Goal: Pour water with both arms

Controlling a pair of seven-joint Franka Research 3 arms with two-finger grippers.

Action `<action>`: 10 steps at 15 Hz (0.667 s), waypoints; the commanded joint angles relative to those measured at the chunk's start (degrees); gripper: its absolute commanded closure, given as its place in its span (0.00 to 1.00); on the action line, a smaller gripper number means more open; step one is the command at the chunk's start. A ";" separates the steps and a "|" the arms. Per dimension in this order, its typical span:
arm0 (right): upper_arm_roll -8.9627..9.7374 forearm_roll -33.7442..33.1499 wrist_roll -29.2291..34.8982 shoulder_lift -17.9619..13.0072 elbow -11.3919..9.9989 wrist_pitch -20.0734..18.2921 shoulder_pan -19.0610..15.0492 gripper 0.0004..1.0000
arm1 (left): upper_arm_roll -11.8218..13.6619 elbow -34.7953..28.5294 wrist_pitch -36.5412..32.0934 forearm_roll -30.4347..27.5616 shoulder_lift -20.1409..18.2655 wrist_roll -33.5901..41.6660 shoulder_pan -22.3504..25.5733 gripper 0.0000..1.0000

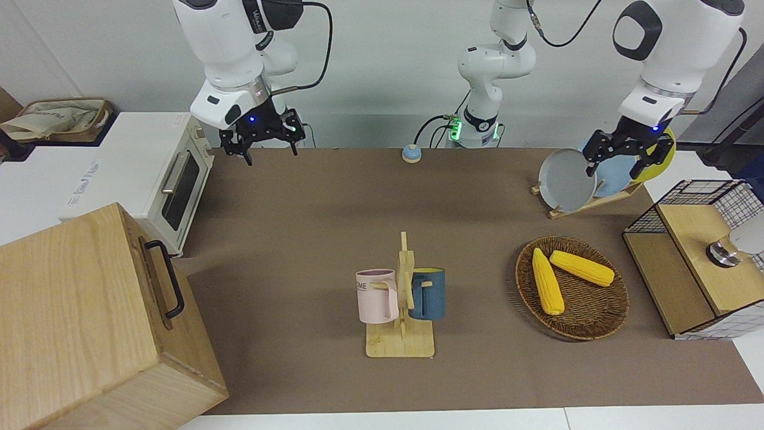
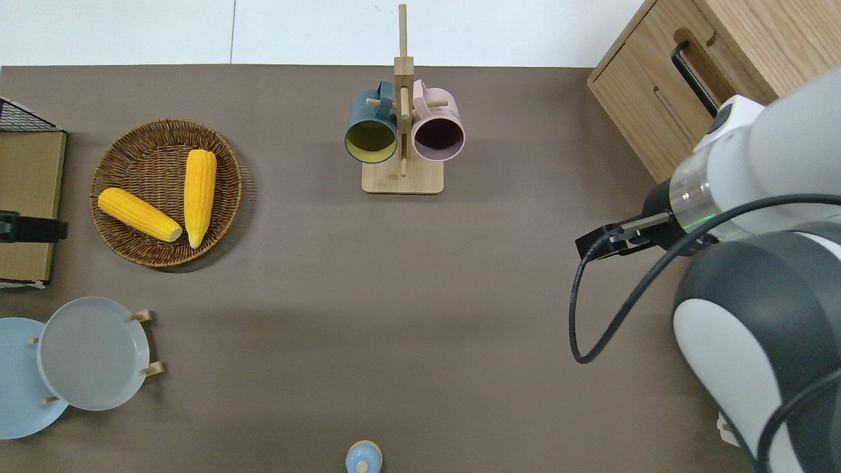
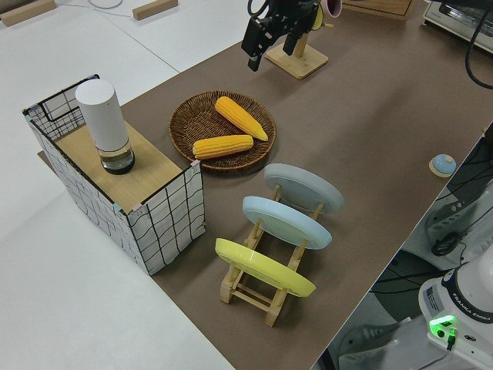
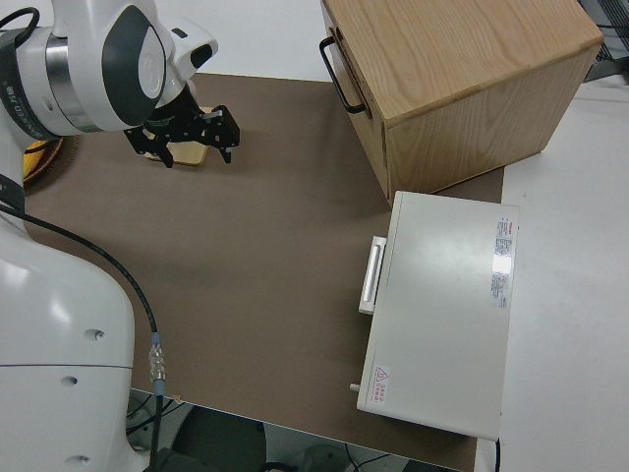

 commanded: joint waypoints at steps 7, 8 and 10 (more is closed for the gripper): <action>-0.15 0.78 5.23 6.68 -2.15 14.58 5.96 0.01 | 1.92 7.58 2.89 -3.55 8.20 20.84 17.56 0.01; -0.06 0.69 5.23 7.47 -2.16 16.25 6.31 0.01 | 1.74 8.20 3.85 -5.66 8.99 23.38 19.59 0.01; -0.06 0.60 5.23 9.58 -2.16 20.02 7.54 0.01 | 1.74 8.29 6.57 -9.88 10.31 26.91 22.14 0.01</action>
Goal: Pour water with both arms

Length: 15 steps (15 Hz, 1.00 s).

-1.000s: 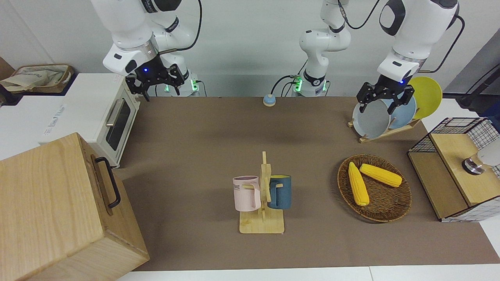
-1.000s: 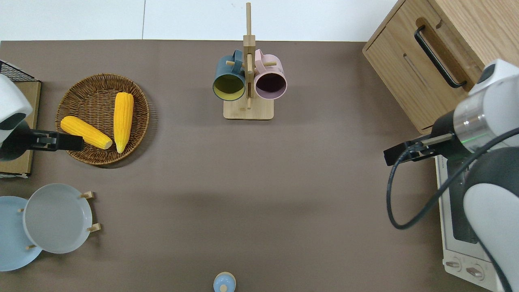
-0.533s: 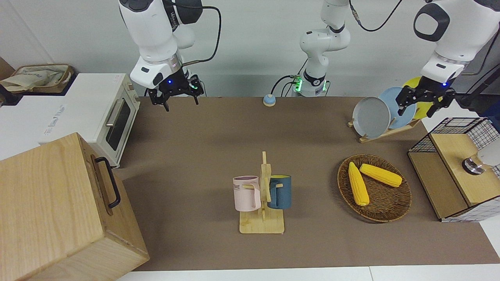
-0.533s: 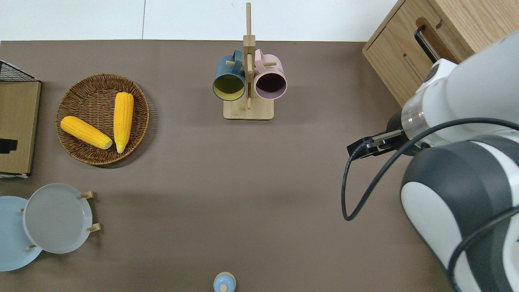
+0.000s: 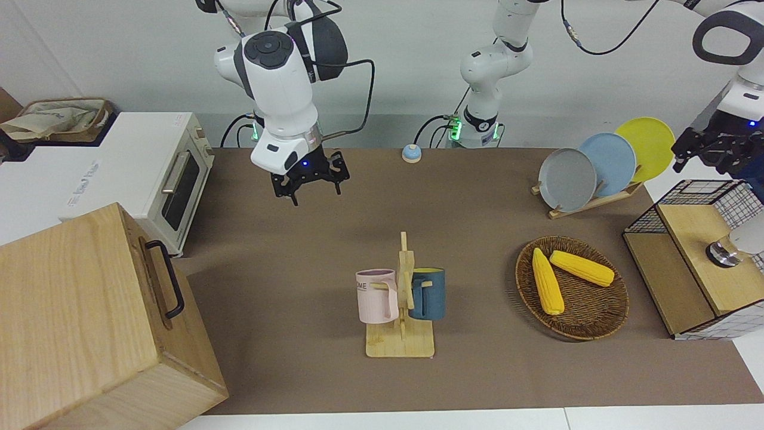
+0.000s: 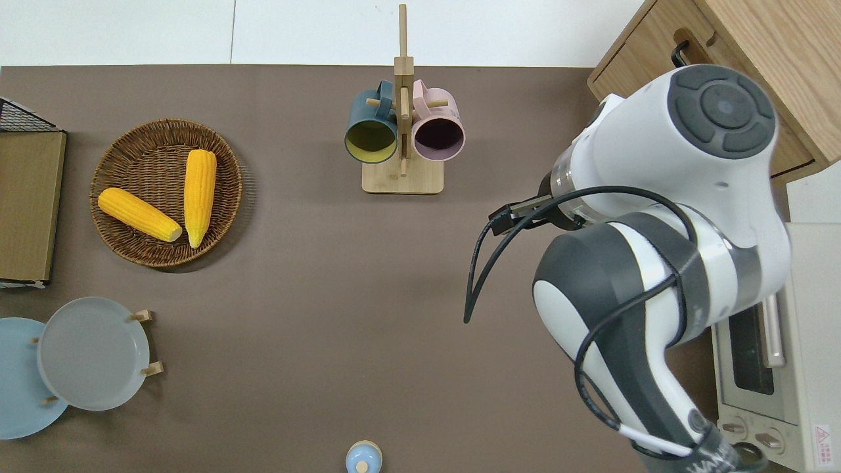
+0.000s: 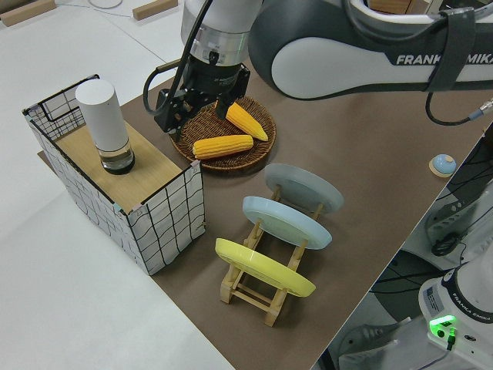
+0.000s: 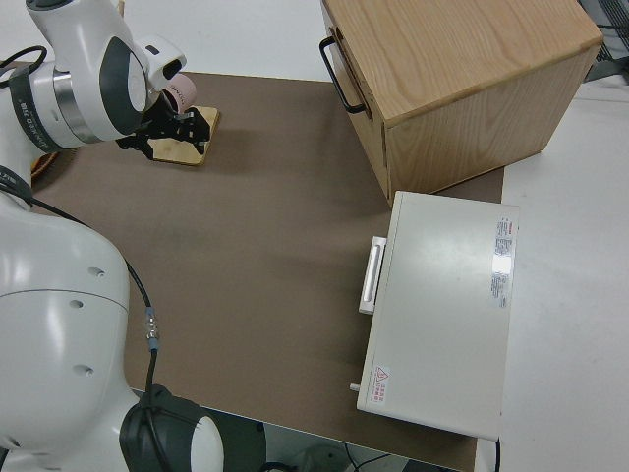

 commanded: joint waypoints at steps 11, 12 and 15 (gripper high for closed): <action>0.17 -2.33 0.30 11.42 -0.25 31.29 3.13 0.01 | -1.50 2.30 26.62 -22.46 11.06 9.70 5.97 0.00; 0.26 -3.30 0.30 12.22 -0.16 33.31 3.13 0.01 | -1.59 2.04 28.55 -24.04 11.24 10.06 5.88 0.00; 0.17 -5.85 0.30 13.89 -0.07 37.80 4.01 0.02 | -1.94 2.04 31.38 -28.17 12.47 13.83 5.70 0.00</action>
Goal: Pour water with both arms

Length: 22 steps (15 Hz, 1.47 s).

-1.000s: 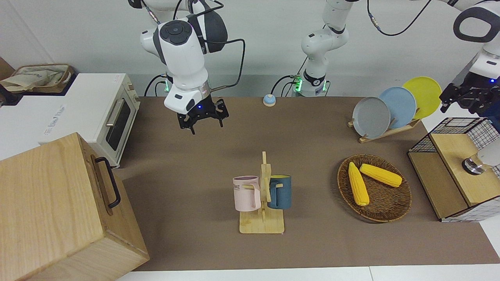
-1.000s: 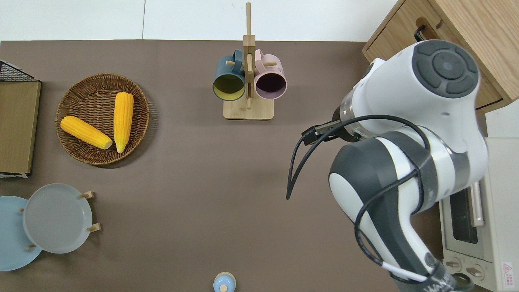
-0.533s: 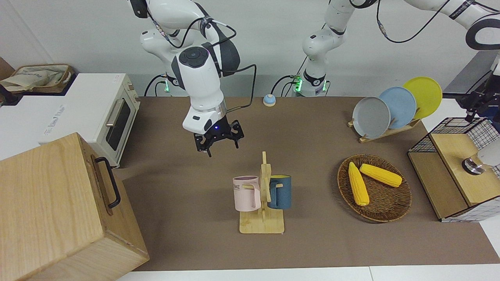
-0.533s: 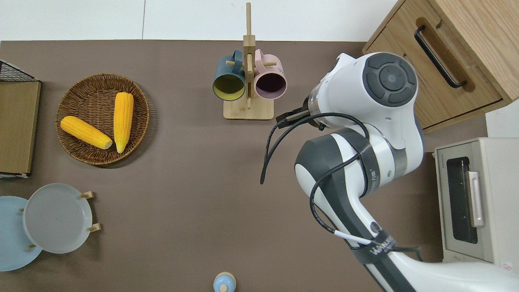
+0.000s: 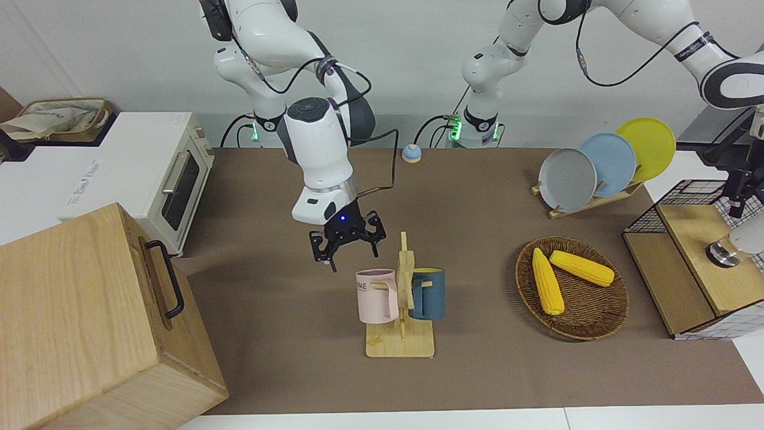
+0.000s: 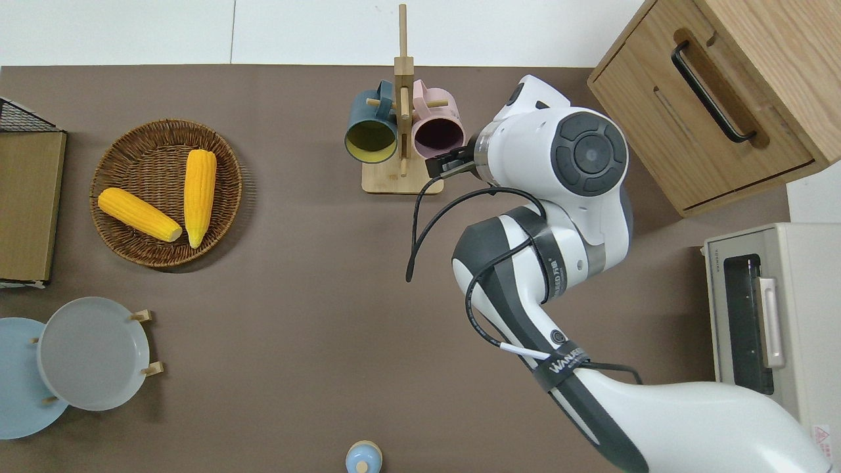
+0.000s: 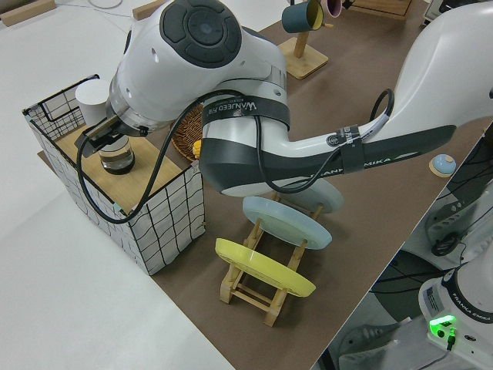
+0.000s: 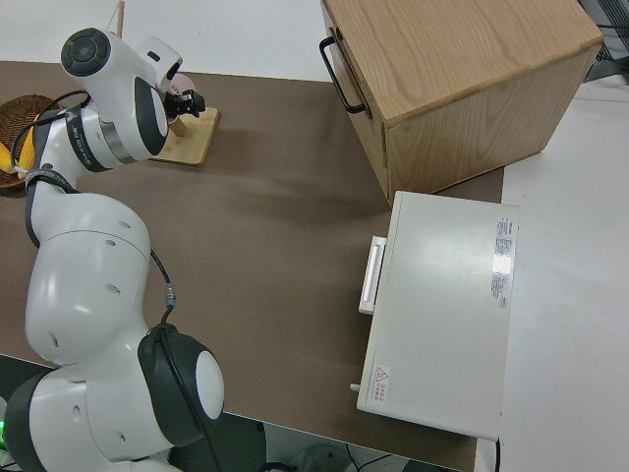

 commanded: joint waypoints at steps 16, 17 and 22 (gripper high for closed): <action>0.08 -9.08 0.12 5.53 3.53 11.07 0.73 0.91 | -3.37 2.66 8.56 -14.69 6.44 9.22 0.34 0.24; 0.08 -9.08 0.12 5.53 3.53 11.07 0.64 0.92 | -3.37 2.66 8.56 -15.04 6.44 9.13 0.34 0.53; 0.08 -8.99 -0.14 5.27 3.53 10.89 -0.06 1.00 | -3.28 2.75 8.47 -14.69 6.44 9.13 0.43 1.00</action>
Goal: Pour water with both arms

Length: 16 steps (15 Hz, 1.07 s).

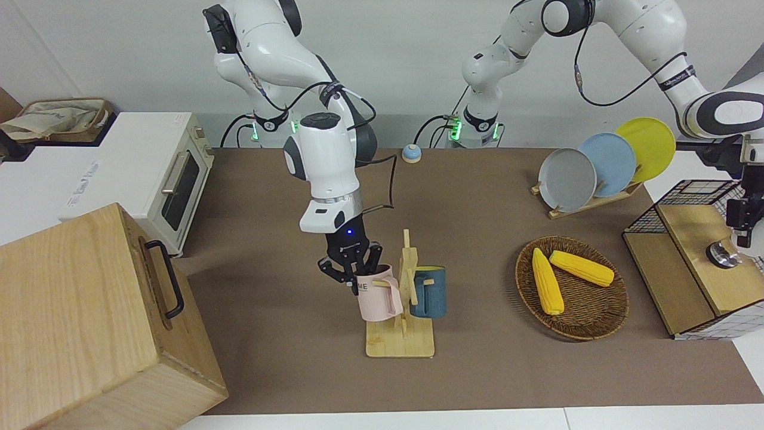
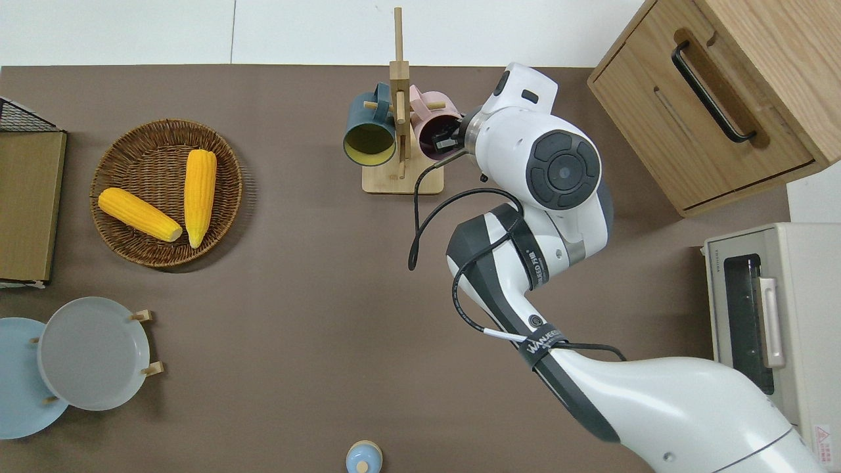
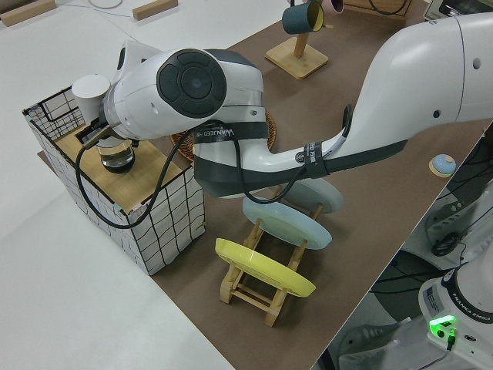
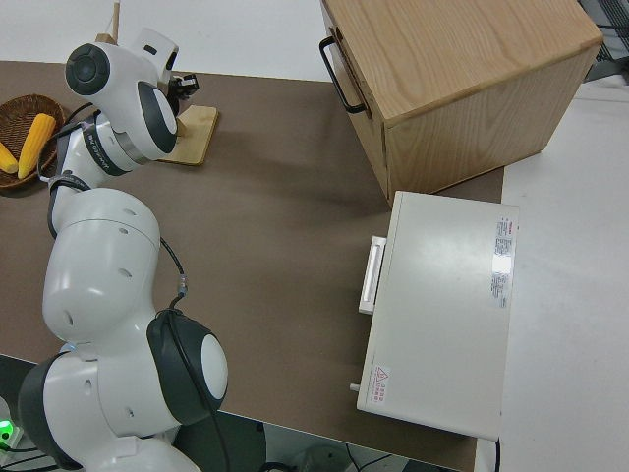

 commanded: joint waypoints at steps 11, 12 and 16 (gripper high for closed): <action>1.03 0.56 -0.20 -0.23 4.77 -9.16 -3.66 1.00 | -0.42 5.94 -7.54 13.31 -4.20 -18.76 -0.53 1.00; 0.94 0.56 -0.11 -0.76 4.77 -9.26 -4.01 1.00 | -0.42 5.94 -7.72 14.01 -5.61 -19.91 -0.79 1.00; 1.03 0.74 -0.37 -1.99 4.77 -11.98 -5.15 1.00 | -0.42 4.01 -12.89 17.18 -11.15 -23.69 -1.50 1.00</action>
